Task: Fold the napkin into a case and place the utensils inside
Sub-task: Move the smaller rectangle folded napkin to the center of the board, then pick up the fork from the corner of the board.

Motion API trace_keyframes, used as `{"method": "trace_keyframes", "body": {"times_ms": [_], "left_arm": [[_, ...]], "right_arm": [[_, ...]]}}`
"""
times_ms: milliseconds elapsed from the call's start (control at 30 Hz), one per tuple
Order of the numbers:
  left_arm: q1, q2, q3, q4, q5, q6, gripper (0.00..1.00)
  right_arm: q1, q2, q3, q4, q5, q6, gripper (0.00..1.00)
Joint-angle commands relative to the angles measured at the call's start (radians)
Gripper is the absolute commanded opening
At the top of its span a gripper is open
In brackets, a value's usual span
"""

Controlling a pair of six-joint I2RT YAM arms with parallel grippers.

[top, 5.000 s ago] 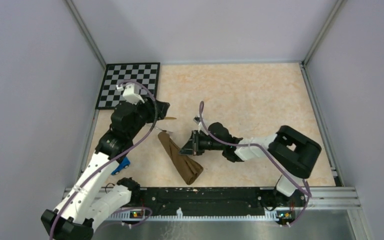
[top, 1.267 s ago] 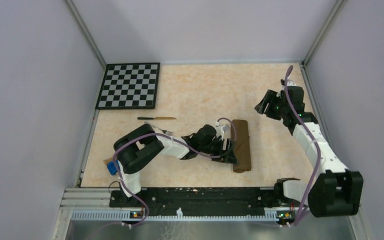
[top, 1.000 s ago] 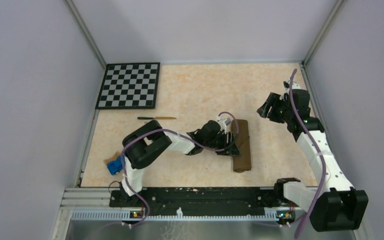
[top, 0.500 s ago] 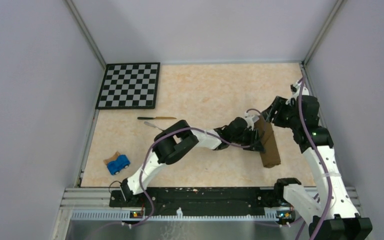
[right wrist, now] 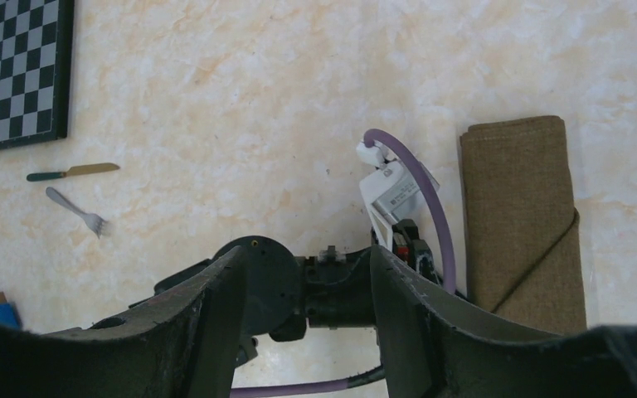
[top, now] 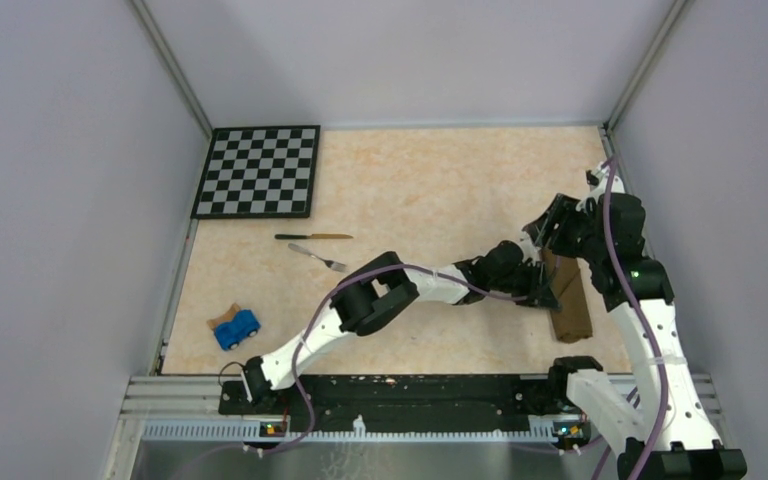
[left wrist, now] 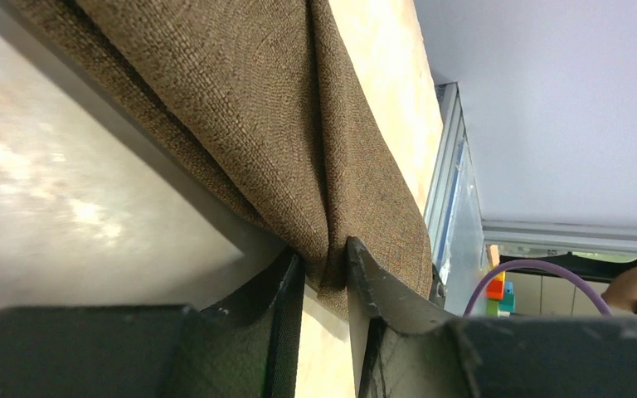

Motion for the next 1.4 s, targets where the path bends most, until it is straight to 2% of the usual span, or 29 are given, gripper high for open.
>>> {"method": "trace_keyframes", "body": {"times_ms": [0, 67, 200, 400, 533, 600, 667, 767, 833, 900, 1000, 1067, 1200, 1367], "left_arm": [[-0.033, 0.07, 0.071, -0.127, -0.014, 0.016, 0.29], [-0.03, 0.059, 0.079, -0.151, -0.014, 0.038, 0.33], [-0.005, -0.079, -0.042, -0.159, -0.001, 0.11, 0.61], [0.067, -0.56, -0.469, -0.178, -0.012, 0.28, 0.87], [0.184, -0.91, -0.765, -0.266, -0.064, 0.292, 0.89], [0.281, -1.047, -0.887, -0.391, -0.113, 0.257, 0.88], [0.387, -1.153, -0.932, -0.577, -0.203, 0.252, 0.86], [0.561, -1.257, -0.926, -0.807, -0.454, 0.272, 0.9], [0.691, -1.296, -0.915, -0.909, -0.528, 0.186, 0.91], [0.814, -1.322, -0.926, -0.911, -0.495, 0.075, 0.91], [0.936, -1.29, -0.9, -0.924, -0.457, -0.065, 0.91], [0.968, -1.221, -0.833, -0.97, -0.476, -0.119, 0.88], [0.995, -1.024, -0.665, -1.195, -0.475, -0.238, 0.75], [1.0, -0.935, -0.639, -1.232, -0.467, -0.353, 0.72]], "right_arm": [[-0.003, -0.024, 0.051, 0.0, -0.004, -0.003, 0.55], [-0.003, -0.025, 0.051, -0.005, -0.002, -0.004, 0.55], [-0.003, -0.028, 0.065, -0.004, -0.006, -0.007, 0.55], [-0.003, -0.012, 0.068, 0.027, -0.025, -0.015, 0.55], [-0.003, -0.003, 0.033, 0.065, -0.053, -0.016, 0.55], [-0.002, 0.003, 0.02, 0.078, -0.066, -0.014, 0.55], [-0.002, 0.008, 0.009, 0.086, -0.084, -0.013, 0.55], [-0.002, 0.014, 0.002, 0.09, -0.113, -0.015, 0.55], [-0.002, 0.019, -0.001, 0.089, -0.128, -0.015, 0.55], [-0.002, 0.02, -0.007, 0.087, -0.141, -0.014, 0.55], [-0.002, 0.013, -0.015, 0.086, -0.149, -0.008, 0.55], [-0.002, 0.009, -0.017, 0.081, -0.152, -0.005, 0.55], [-0.002, -0.004, -0.007, 0.066, -0.153, -0.006, 0.55], [-0.002, -0.013, -0.012, 0.062, -0.151, -0.008, 0.55]]}}
